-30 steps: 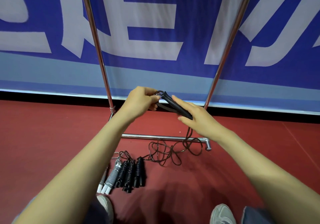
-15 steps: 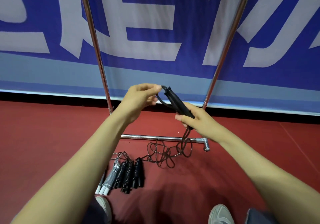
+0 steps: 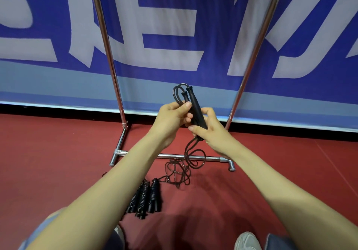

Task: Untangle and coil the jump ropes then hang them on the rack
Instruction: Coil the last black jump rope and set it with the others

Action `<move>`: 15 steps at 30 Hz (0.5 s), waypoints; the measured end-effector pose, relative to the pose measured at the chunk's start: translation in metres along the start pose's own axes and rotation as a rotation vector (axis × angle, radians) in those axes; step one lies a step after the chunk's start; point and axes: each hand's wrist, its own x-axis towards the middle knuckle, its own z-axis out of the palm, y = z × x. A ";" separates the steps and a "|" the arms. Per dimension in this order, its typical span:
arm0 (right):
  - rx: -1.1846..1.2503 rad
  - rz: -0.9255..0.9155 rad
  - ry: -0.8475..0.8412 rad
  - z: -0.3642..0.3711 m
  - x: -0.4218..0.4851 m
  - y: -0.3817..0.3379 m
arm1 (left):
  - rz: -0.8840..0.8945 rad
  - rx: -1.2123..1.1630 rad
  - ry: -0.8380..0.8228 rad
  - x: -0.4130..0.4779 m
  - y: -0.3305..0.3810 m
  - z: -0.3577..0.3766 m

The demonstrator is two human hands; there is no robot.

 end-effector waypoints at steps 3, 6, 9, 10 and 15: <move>-0.007 0.036 -0.037 0.002 0.000 0.000 | 0.007 0.126 -0.001 0.002 0.004 -0.005; -0.002 0.057 -0.067 0.002 0.000 0.000 | 0.024 0.192 0.024 0.003 0.007 -0.009; 0.004 0.060 -0.082 -0.002 -0.001 -0.002 | 0.044 0.212 0.010 0.003 0.010 -0.012; 0.004 0.058 -0.086 -0.002 -0.001 -0.002 | 0.031 0.179 -0.038 0.003 0.011 -0.013; 0.024 0.072 -0.139 -0.001 -0.003 -0.003 | -0.038 0.016 -0.190 -0.001 0.012 -0.010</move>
